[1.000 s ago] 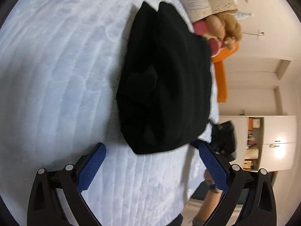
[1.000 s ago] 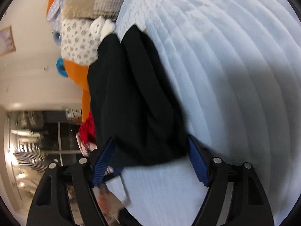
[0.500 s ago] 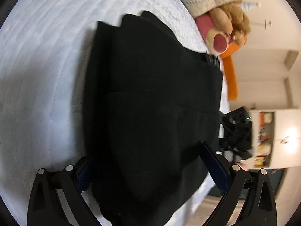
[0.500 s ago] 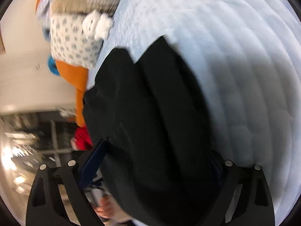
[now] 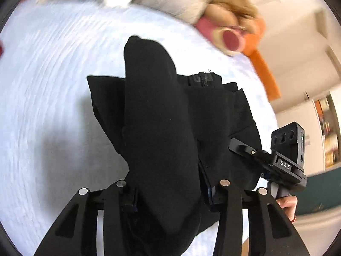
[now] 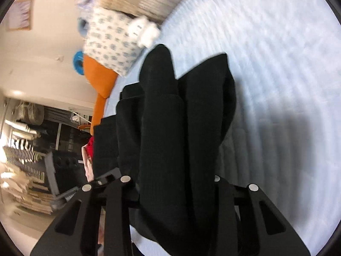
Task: Fold large clothes
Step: 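Lift the bundle end with both grippers and fold it over, then lower the folded end onto the bundle with both grippers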
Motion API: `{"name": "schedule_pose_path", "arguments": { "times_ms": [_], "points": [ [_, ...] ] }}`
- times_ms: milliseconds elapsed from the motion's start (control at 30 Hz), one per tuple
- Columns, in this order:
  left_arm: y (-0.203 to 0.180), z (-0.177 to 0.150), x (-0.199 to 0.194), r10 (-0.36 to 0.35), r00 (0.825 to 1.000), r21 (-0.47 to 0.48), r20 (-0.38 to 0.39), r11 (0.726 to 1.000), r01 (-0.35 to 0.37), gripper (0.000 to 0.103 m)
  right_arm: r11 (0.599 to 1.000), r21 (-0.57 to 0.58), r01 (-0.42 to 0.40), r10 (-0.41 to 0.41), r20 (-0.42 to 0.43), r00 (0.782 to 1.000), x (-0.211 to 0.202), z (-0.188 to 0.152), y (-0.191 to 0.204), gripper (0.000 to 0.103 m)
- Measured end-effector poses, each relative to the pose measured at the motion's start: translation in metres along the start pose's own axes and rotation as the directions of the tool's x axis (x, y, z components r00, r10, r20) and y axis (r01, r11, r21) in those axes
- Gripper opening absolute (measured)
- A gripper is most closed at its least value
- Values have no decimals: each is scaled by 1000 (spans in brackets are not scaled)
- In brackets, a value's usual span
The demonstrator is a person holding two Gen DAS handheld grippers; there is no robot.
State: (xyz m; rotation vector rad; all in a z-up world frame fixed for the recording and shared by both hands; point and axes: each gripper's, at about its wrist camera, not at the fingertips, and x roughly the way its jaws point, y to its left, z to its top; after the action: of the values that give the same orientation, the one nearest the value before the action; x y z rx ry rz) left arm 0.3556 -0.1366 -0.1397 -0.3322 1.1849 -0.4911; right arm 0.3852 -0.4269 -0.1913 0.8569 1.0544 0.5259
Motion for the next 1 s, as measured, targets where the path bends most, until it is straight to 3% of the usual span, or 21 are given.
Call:
{"name": "schedule_pose_path", "arguments": {
  "times_ms": [100,167,267,367,467,600,700,800,1000],
  "points": [
    [-72,-2,-4,-38,998,132,45,991,31,46,997,-67,45,-36,129,991,-78,-13,7,33],
    [-121,-6,6,-49,998,227,45,973,38,47,989,-93,118,-96,216,972,-130,-23,6,33],
    [-202,-18,40,-54,998,385,20,922,42,48,964,-80,253,-212,345,914,-214,-46,-9,33],
    [-264,-26,83,-111,992,455,-59,882,126,48,940,-16,341,-302,425,853,-276,-67,-37,33],
    [-313,-43,120,-139,983,490,-121,852,181,48,928,67,367,-354,471,808,-323,-88,-74,33],
    [-377,-56,173,-125,977,562,-175,802,203,48,913,156,377,-402,506,763,-364,-109,-121,33],
    [-403,-54,209,-115,971,568,-208,794,216,48,911,205,359,-412,520,748,-382,-118,-152,33],
    [-404,-69,223,-94,971,581,-219,787,207,48,912,229,341,-411,514,753,-381,-120,-174,33],
    [-382,-53,250,-51,970,542,-238,822,176,48,911,206,357,-412,480,774,-352,-101,-182,33]
  ]
}}
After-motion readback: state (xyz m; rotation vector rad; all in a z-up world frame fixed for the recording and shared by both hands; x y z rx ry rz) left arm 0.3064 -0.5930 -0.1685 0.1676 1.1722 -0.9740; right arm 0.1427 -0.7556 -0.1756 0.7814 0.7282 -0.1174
